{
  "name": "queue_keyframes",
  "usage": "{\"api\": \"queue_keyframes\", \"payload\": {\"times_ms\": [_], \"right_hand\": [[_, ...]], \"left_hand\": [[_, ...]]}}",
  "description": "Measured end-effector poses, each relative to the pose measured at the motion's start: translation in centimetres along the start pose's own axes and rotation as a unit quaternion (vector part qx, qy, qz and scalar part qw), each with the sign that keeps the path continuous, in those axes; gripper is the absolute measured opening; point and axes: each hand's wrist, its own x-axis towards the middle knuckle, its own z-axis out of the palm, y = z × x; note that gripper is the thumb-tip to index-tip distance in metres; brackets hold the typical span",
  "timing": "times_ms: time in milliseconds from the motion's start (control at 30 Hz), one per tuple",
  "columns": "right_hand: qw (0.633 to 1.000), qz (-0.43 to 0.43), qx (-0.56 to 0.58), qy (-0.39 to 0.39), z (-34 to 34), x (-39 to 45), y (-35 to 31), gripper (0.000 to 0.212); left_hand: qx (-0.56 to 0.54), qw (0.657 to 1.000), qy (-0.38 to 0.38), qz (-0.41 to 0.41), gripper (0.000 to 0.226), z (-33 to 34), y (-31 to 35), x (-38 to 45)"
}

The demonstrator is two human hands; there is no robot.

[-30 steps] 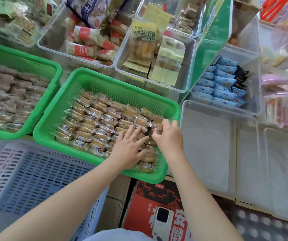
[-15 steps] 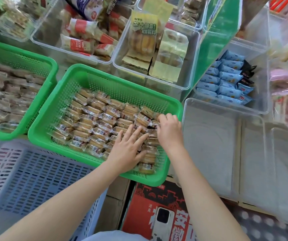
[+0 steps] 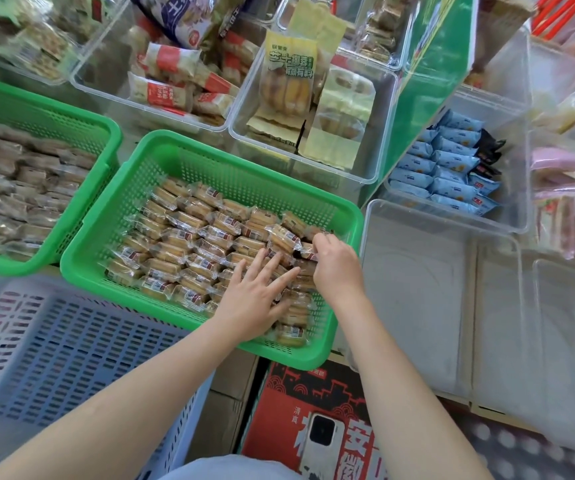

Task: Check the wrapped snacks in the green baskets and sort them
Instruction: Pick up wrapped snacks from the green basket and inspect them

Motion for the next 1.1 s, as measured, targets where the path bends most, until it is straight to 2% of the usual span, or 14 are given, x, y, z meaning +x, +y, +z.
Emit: {"api": "queue_keyframes", "payload": {"times_ms": [133,200,267,333,400,467,533,567,667,800,967,1100], "right_hand": [[0.991,0.021,0.06,0.114,-2.1,-2.3,0.0,0.021],[0.98,0.051,0.122,0.148,-3.7,-4.0,0.1,0.013],[0.965,0.089,0.193,0.155,-5.2,-5.8,-0.2,0.008],[0.94,0.137,0.279,0.144,-6.2,-7.4,-0.6,0.01],[0.903,0.182,0.372,0.115,-6.6,-8.9,-1.2,0.012],[0.851,0.227,0.469,0.068,-6.8,-10.2,-2.0,0.011],[0.801,0.252,0.542,0.021,-6.9,-11.5,-2.9,0.009],[0.791,0.254,0.556,0.005,-7.0,-12.2,-3.3,0.007],[0.791,0.229,0.568,-0.01,-7.2,-14.3,-4.6,0.014],[0.789,0.199,0.581,0.025,-7.9,-16.7,-6.1,0.02],[0.826,0.21,0.521,0.047,-8.3,-19.0,-7.2,0.025],[0.81,0.23,0.539,0.025,-8.1,-20.5,-8.4,0.027]], "left_hand": [[-0.055,0.998,-0.017,-0.013,0.062,-1.1,0.2,-0.2],[-0.156,0.987,0.004,-0.036,0.061,-2.1,0.6,-0.6],[-0.291,0.952,0.052,-0.073,0.055,-3.6,1.3,-1.4],[-0.46,0.879,0.065,-0.106,0.043,-5.2,2.0,-2.7],[-0.621,0.775,0.026,-0.117,0.034,-6.4,2.9,-4.3],[-0.723,0.682,-0.003,-0.108,0.034,-7.2,3.4,-6.1],[-0.772,0.63,0.004,-0.089,0.035,-7.5,3.7,-7.9],[-0.784,0.615,0.007,-0.085,0.038,-7.6,3.8,-8.8],[-0.805,0.588,0.011,-0.077,0.044,-7.7,4.0,-11.4],[-0.832,0.552,-0.005,-0.053,0.045,-7.3,4.0,-14.5],[-0.85,0.523,-0.014,-0.055,0.035,-6.8,4.1,-17.5],[-0.853,0.516,-0.016,-0.079,0.033,-6.2,3.9,-19.2]]}}
